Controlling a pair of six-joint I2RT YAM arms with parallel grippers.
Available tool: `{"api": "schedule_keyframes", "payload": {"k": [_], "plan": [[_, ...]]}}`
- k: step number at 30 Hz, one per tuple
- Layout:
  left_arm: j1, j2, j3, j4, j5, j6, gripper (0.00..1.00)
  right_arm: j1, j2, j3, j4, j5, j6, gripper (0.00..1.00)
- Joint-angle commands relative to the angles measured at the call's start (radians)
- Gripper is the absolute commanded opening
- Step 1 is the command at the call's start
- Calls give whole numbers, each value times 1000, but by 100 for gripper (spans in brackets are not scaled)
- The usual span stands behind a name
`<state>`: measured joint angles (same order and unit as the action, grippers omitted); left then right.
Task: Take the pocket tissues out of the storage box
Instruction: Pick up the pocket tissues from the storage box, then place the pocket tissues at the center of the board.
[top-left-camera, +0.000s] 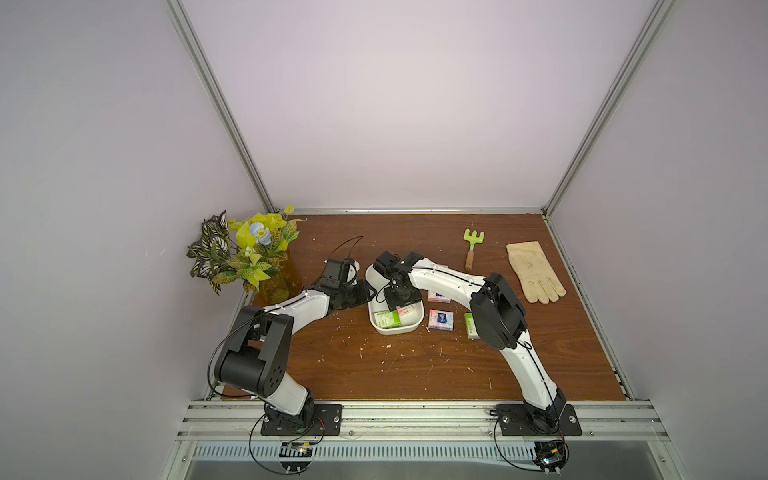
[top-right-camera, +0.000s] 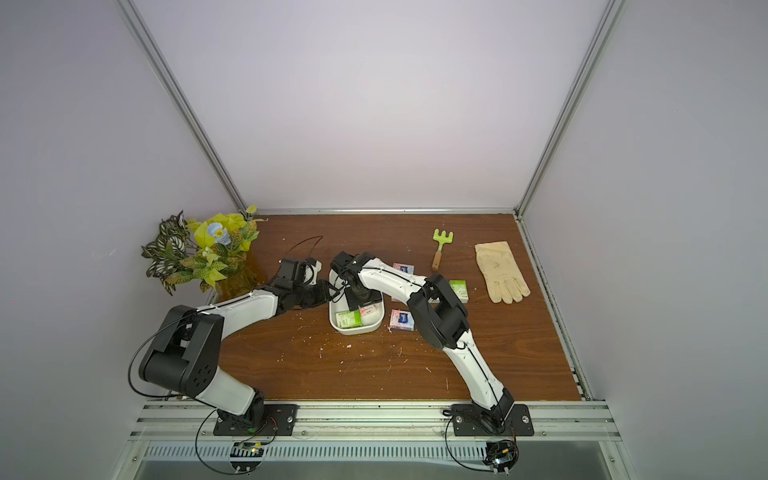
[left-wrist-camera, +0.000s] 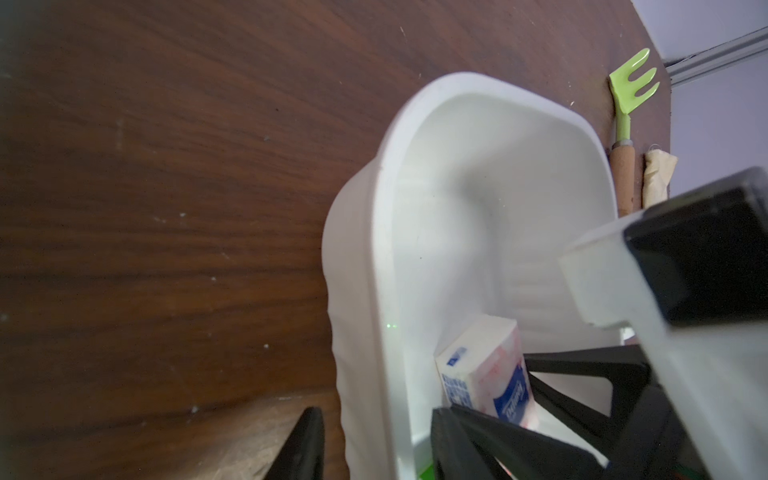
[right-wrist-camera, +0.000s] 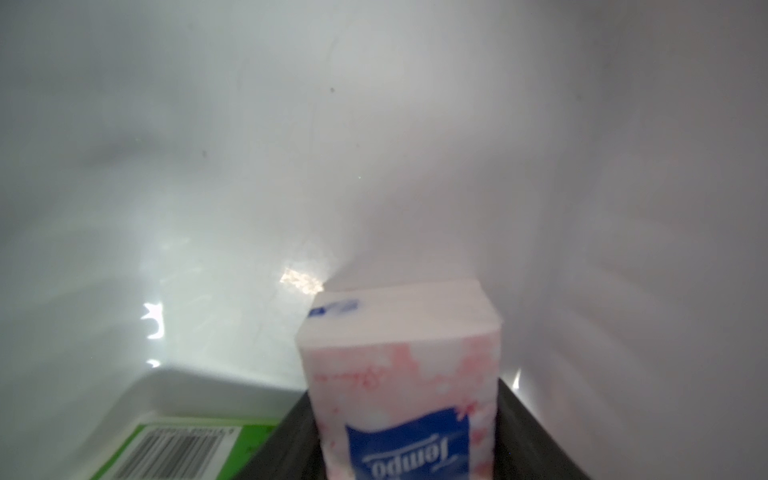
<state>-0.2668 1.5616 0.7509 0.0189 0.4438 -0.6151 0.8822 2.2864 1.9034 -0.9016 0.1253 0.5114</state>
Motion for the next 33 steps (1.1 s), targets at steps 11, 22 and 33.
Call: {"api": "schedule_keyframes", "payload": {"k": [11, 22, 33], "plan": [[-8, 20, 31, -20, -11, 26, 39, -5, -42, 250, -168, 17, -7, 55], [-6, 13, 50, -33, -36, 37, 44, -71, -269, 86, -201, 76, 32, 55], [-6, -4, 57, -36, -42, 41, 54, -270, -634, -492, -29, 46, 39, 54]]}}
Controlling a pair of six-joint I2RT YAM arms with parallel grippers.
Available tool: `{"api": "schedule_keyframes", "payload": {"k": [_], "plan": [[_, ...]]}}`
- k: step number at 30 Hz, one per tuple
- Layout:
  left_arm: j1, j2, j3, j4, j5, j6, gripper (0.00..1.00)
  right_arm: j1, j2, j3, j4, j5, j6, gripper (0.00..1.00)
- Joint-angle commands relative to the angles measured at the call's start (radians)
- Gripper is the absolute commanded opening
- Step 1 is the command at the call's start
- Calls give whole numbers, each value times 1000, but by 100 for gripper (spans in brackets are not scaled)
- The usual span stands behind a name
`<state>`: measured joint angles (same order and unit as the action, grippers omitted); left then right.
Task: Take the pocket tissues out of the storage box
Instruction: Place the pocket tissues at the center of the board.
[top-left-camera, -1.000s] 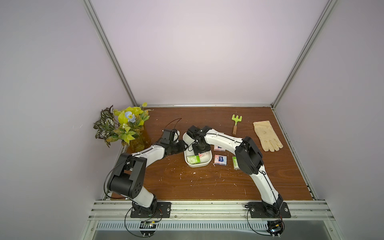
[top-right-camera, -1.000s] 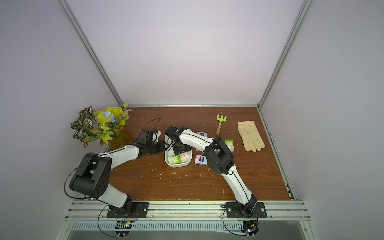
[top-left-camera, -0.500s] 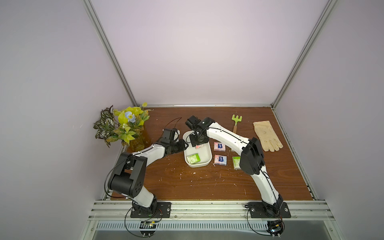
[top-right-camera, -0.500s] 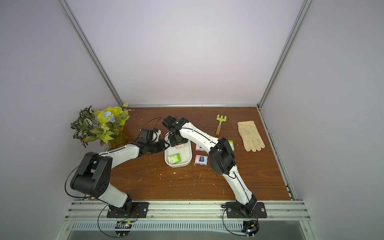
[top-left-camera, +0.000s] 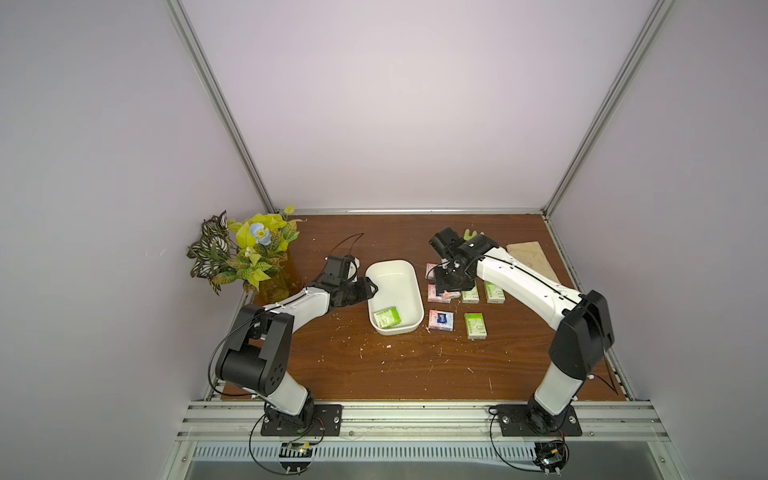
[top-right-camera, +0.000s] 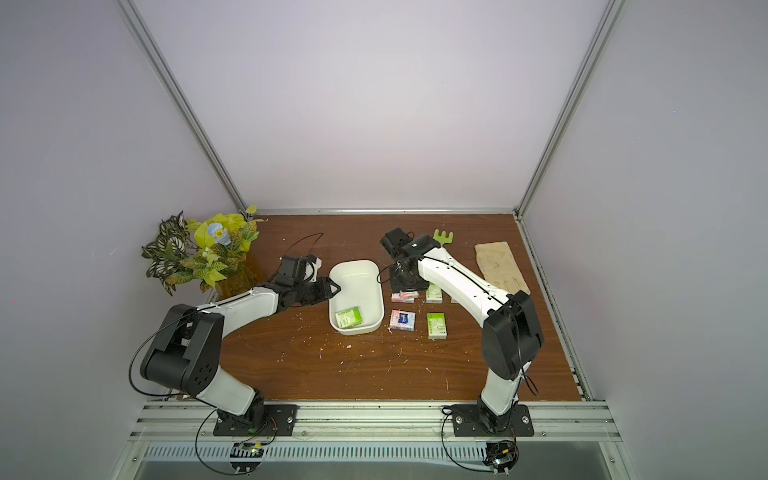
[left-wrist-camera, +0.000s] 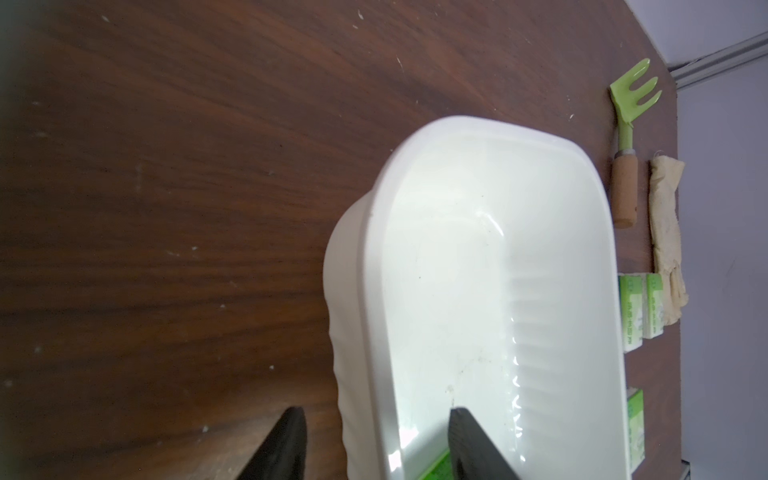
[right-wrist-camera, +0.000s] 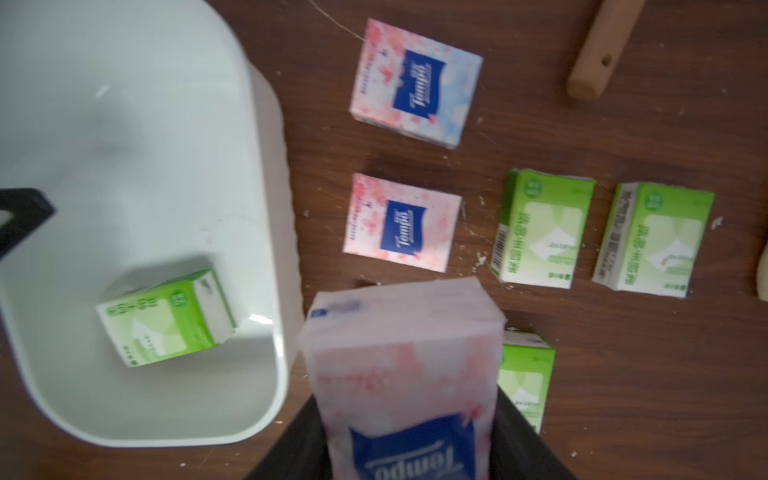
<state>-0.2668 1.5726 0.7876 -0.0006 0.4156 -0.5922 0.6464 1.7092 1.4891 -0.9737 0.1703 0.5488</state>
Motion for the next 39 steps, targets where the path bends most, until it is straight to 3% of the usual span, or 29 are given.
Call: {"api": "schedule_keyframes", "payload": {"k": [1, 10, 17, 19, 26, 36, 39], "plan": [[-6, -16, 22, -19, -14, 19, 55, -56, -83, -127, 51, 4, -5, 54], [-7, -36, 38, -53, -44, 23, 59, -229, -246, -437, 167, 6, -108, 55], [-5, -56, 50, -79, -64, 26, 63, -336, -266, -545, 245, 6, -204, 54], [-5, -59, 52, -89, -70, 29, 64, -366, -275, -571, 288, -44, -222, 54], [1, -73, 65, -106, -76, 29, 64, -410, -262, -638, 344, -109, -238, 54], [5, -80, 65, -114, -80, 32, 65, -418, -233, -694, 368, -107, -231, 54], [5, -82, 64, -114, -79, 33, 64, -419, -236, -701, 365, -99, -224, 59]]}}
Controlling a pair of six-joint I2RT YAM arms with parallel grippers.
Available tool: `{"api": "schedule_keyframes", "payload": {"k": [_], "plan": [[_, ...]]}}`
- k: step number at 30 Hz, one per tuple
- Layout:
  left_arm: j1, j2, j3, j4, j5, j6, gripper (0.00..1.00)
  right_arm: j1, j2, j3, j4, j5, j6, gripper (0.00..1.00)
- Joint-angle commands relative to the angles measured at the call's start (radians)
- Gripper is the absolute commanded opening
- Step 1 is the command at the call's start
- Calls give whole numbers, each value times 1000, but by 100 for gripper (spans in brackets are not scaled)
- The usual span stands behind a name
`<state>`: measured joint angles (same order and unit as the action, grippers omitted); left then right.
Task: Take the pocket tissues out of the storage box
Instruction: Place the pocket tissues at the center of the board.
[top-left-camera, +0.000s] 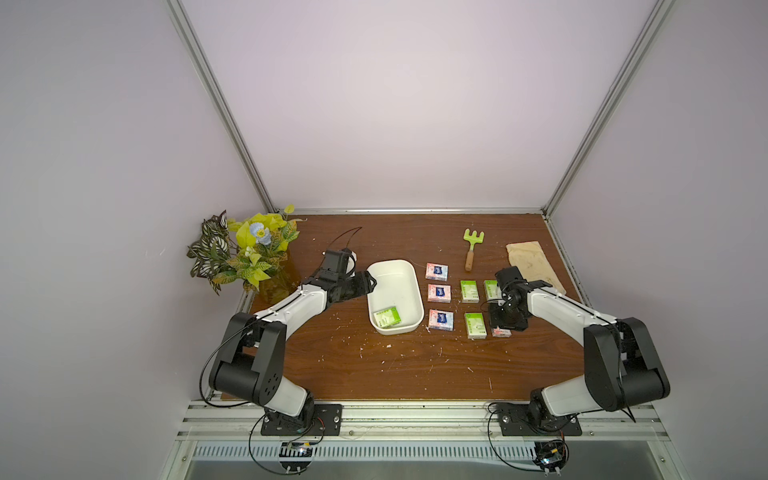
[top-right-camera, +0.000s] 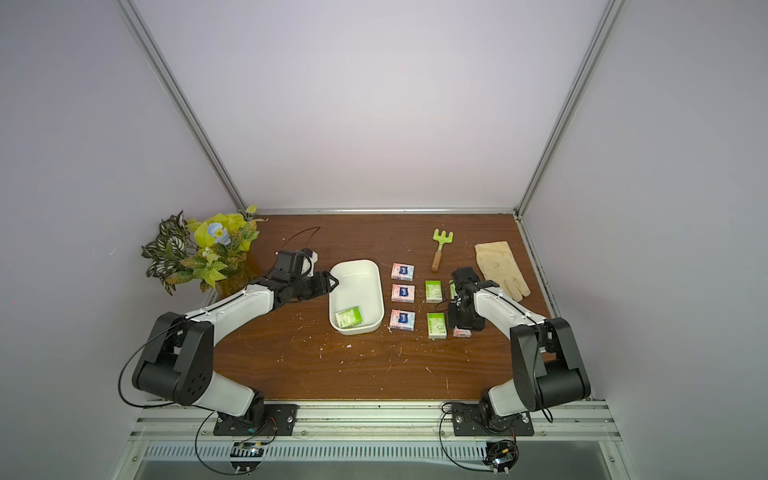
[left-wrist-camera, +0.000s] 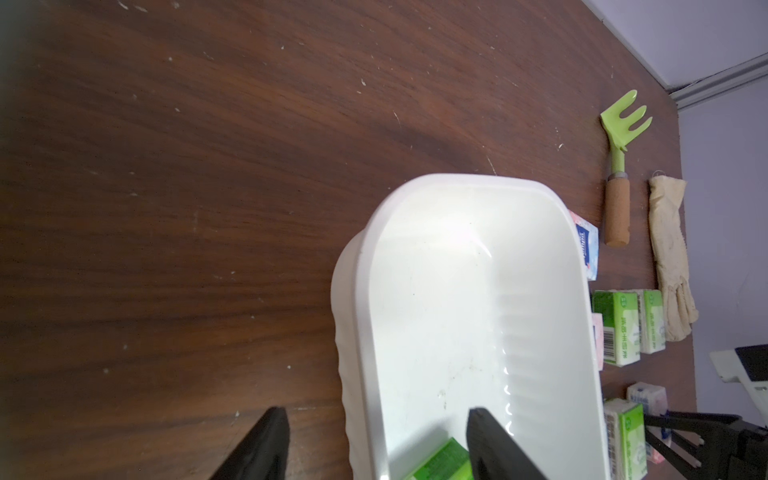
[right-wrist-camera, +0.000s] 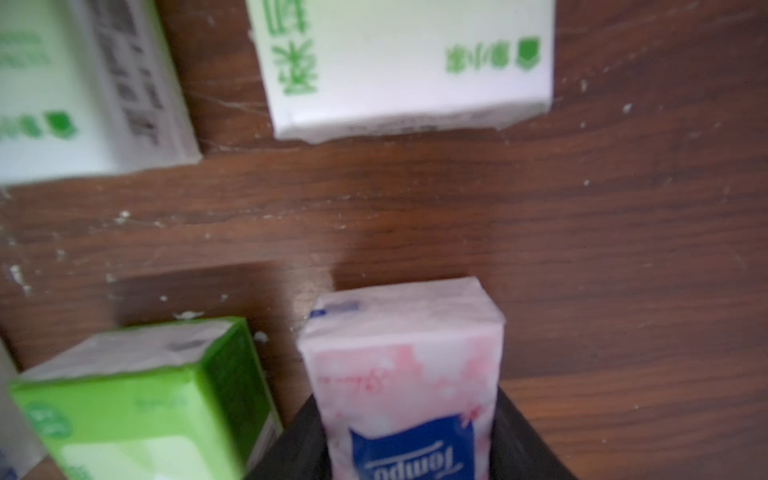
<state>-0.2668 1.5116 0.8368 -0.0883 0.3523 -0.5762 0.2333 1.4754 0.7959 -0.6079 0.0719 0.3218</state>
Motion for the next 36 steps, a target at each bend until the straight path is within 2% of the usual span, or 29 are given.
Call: {"api": "schedule_keyframes", "payload": {"k": [1, 10, 17, 24, 29, 31, 36], "plan": [[8, -21, 14, -27, -16, 16, 64, -5, -4, -7, -1, -1, 3, 62], [14, -31, 13, -22, -9, 19, 65, -4, -81, 95, -60, -6, -16, 79], [25, -63, -1, -19, -8, 19, 65, 29, -118, 250, -142, -49, -14, 81], [63, -113, -44, -7, 22, 9, 62, 248, -23, 448, -199, 50, 67, 82], [77, -135, -65, -7, 29, 9, 59, 423, 109, 609, -191, 17, 122, 81], [78, -139, -69, -7, 34, 9, 58, 485, 160, 669, -172, -27, 82, 81], [90, -139, -95, -4, 61, 9, 56, 564, 276, 787, -151, -175, -169, 81]]}}
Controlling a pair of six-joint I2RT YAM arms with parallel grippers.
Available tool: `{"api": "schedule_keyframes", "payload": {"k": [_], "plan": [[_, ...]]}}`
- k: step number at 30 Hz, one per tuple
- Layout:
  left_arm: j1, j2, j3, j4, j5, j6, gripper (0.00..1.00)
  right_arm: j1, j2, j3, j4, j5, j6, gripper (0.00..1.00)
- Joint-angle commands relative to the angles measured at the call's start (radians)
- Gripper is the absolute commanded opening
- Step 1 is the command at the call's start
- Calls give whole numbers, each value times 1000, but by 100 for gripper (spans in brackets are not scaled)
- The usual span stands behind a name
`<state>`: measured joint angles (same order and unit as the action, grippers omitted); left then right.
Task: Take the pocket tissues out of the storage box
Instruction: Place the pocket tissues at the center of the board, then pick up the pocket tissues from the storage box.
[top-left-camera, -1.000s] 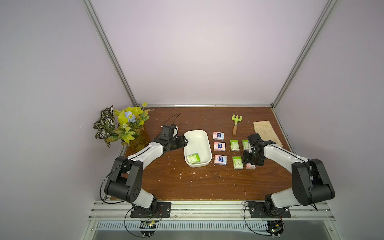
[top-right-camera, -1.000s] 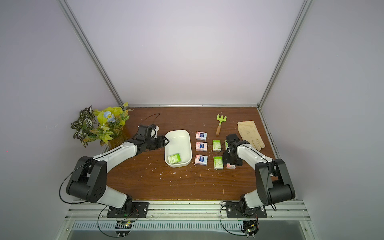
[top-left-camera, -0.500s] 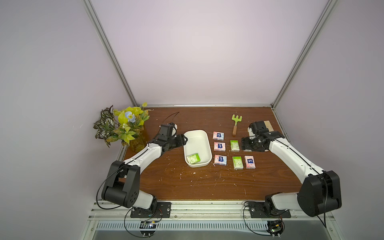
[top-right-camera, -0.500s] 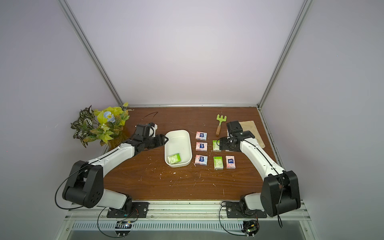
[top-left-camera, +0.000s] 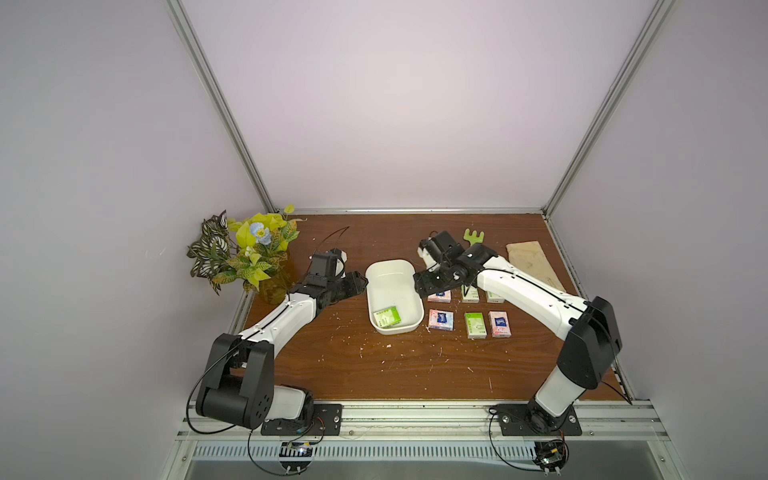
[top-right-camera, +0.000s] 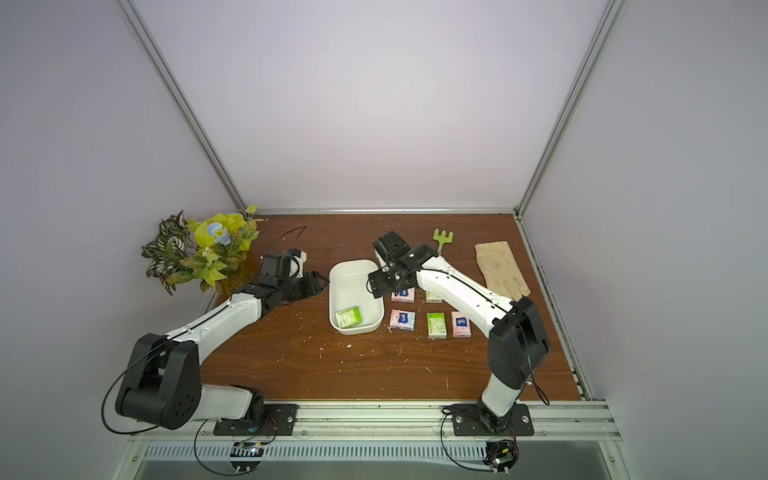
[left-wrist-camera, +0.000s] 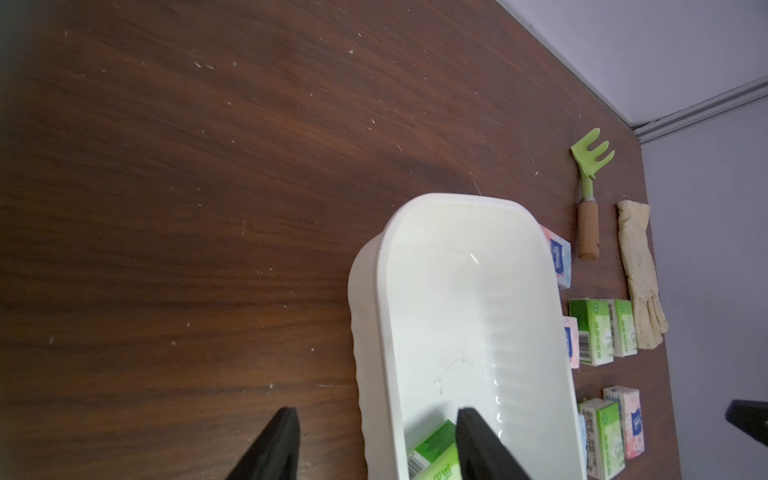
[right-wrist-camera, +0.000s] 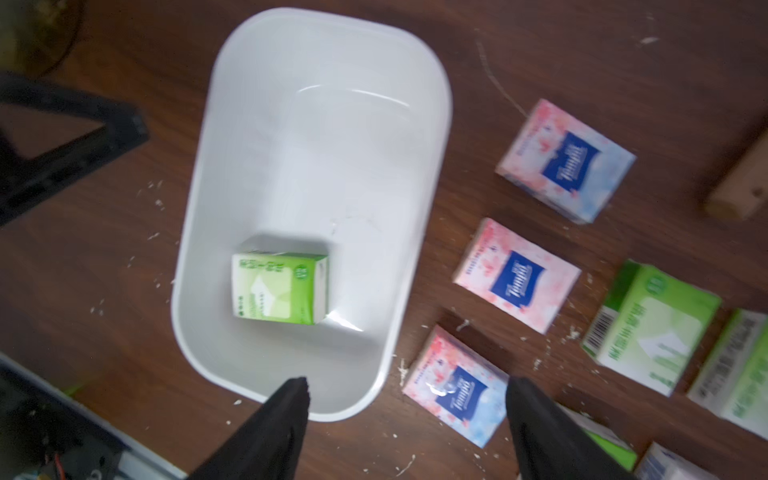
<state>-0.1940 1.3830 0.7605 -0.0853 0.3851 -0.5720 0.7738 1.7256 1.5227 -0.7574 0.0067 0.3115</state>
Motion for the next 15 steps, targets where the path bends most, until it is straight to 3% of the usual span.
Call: {"api": "schedule_keyframes", "payload": {"k": [1, 4, 5, 6, 9, 15], "plan": [[20, -13, -25, -8, 30, 4, 56, 27, 47, 77, -8, -141, -214, 81], [22, -26, -43, -10, 29, 4, 56, 32, 118, 135, -58, -215, -397, 82], [24, -31, -48, -13, 28, 3, 56, 35, 142, 153, -78, -249, -472, 97], [24, -36, -53, -14, 26, 2, 56, 38, 153, 152, -79, -266, -535, 99], [24, -44, -65, -13, 27, -5, 56, 46, 166, 129, -48, -278, -693, 99], [24, -44, -57, -32, 25, -3, 55, 55, 242, 191, -31, -210, -814, 96]]}}
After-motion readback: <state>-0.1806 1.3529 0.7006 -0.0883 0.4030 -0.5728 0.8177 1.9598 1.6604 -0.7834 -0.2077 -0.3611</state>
